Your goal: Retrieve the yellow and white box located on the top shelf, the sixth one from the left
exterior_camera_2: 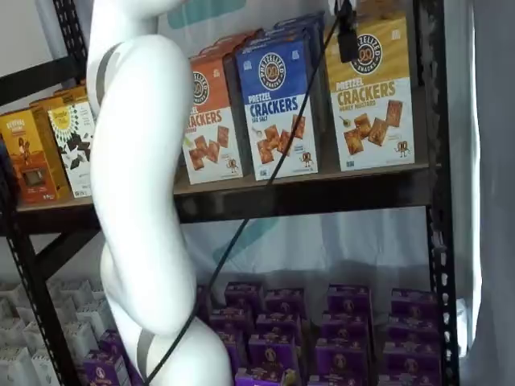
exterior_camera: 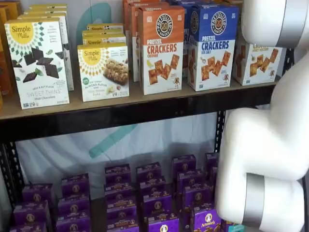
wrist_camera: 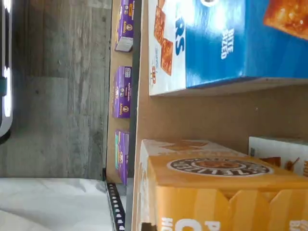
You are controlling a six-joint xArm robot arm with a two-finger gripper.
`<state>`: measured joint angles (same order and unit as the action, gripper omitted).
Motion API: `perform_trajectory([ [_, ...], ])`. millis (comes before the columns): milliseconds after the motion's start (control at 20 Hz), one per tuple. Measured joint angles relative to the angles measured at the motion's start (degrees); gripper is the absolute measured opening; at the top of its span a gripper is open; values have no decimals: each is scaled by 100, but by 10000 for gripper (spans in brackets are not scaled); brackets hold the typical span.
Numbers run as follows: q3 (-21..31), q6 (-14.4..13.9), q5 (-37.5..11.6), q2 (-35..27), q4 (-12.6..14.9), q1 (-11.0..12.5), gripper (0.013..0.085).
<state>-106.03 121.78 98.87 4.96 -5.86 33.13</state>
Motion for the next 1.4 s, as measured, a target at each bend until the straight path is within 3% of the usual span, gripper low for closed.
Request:
perform_trajectory([
  [500, -99, 2, 84, -24, -36, 23, 650],
  [550, -109, 3, 93, -27, -44, 27, 610],
  [700, -133, 9, 110, -31, -55, 38, 610],
  [1000, -368, 53, 371, -111, -122, 136, 610],
  [1400, 179, 297, 248, 472, -180, 380, 610],
])
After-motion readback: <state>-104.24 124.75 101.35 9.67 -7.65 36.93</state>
